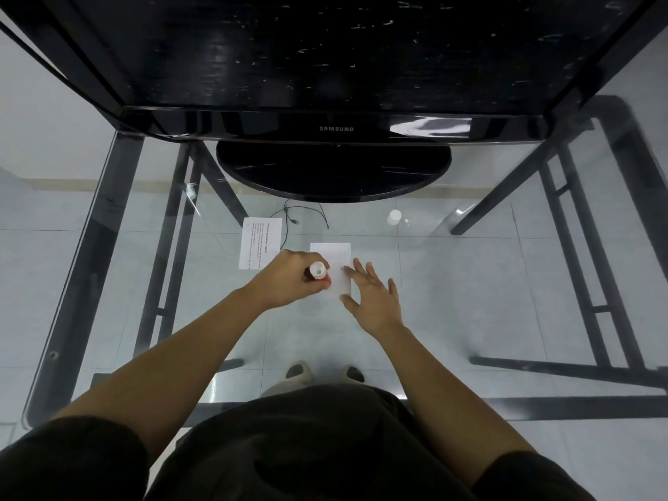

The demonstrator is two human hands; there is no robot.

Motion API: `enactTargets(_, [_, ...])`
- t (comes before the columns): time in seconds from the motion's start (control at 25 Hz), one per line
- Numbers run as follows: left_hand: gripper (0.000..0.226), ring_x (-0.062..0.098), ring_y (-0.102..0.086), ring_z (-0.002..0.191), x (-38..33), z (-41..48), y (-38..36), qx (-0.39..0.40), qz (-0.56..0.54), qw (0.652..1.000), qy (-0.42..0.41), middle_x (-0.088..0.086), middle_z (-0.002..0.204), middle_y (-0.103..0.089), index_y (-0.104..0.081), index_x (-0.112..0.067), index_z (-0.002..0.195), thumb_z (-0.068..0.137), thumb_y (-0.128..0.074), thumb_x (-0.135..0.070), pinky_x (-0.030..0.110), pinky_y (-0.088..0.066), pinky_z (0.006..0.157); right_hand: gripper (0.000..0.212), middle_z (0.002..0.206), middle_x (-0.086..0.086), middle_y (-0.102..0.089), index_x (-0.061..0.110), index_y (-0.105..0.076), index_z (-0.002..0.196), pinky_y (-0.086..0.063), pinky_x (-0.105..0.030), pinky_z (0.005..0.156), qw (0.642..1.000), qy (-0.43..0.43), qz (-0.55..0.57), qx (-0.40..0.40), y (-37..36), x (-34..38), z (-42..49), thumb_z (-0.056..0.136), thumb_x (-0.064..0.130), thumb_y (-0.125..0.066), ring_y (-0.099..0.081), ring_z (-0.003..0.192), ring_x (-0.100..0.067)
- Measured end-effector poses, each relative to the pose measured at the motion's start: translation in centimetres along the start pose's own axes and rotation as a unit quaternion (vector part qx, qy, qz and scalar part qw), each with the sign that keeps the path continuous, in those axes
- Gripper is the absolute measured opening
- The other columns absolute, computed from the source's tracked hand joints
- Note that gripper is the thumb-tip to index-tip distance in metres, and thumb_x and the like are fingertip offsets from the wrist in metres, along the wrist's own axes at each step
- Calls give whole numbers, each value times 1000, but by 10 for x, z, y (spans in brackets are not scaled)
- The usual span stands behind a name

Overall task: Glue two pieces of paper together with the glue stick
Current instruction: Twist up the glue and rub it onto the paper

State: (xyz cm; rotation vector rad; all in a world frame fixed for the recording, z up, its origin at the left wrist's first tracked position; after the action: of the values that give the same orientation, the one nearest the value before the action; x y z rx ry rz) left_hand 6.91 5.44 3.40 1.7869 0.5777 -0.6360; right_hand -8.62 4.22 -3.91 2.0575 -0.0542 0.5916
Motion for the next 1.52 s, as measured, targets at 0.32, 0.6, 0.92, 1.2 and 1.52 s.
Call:
enactTargets(0.32, [22, 13, -62, 75, 0, 4, 0, 12, 8, 1000, -4, 0, 87, -70, -66, -18, 96, 79, -69, -31, 21, -47, 65, 57, 158, 7, -11, 32, -20, 145, 1, -46, 117, 1000, -1, -4, 5, 0, -1, 0, 94, 44, -42, -3, 147, -16])
enactTargets(0.6, [17, 12, -58, 68, 14, 21, 16, -39, 23, 998, 31, 2, 81, -67, -63, -17, 91, 81, -66, -30, 21, -42, 57, 56, 158, 7, -12, 34, -22, 145, 1, -46, 117, 1000, 1, -1, 3, 1, -1, -1, 94, 43, -44, -3, 146, -15])
enactTargets(0.92, [21, 14, -62, 77, -4, 2, -11, 46, 14, 999, -13, 1, 88, -69, -66, -17, 95, 78, -69, -30, 26, -50, 70, 57, 159, 7, -9, 33, -18, 146, 1, -46, 117, 1000, 2, -14, 10, -1, -2, 1, 94, 47, -40, -2, 146, -16])
enactTargets(1.2, [16, 17, -59, 71, 13, 33, 20, -41, 7, 998, 44, 2, 79, -64, -60, -19, 89, 80, -68, -29, 24, -40, 57, 57, 158, 6, -12, 33, -22, 145, 2, -46, 117, 1000, 0, 4, 4, 0, -1, 0, 94, 44, -44, -3, 147, -16])
enactTargets(1.52, [20, 12, -59, 71, 5, 28, -5, 40, 30, 999, -13, 1, 86, -69, -64, -21, 91, 77, -69, -33, 19, -44, 60, 56, 158, 7, -12, 33, -22, 145, 2, -46, 117, 1000, 7, 4, 3, 0, -1, -1, 94, 46, -41, -3, 146, -15])
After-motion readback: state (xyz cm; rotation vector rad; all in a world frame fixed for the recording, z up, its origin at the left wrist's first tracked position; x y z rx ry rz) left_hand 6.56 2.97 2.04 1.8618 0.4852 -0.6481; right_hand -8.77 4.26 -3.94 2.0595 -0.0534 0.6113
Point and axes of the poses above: each hand's wrist, its own z-axis towards the middle knuckle, its own y-axis out of the back of the hand, x = y × z, the point moved 6 cm from there along z, towards the middle knuckle
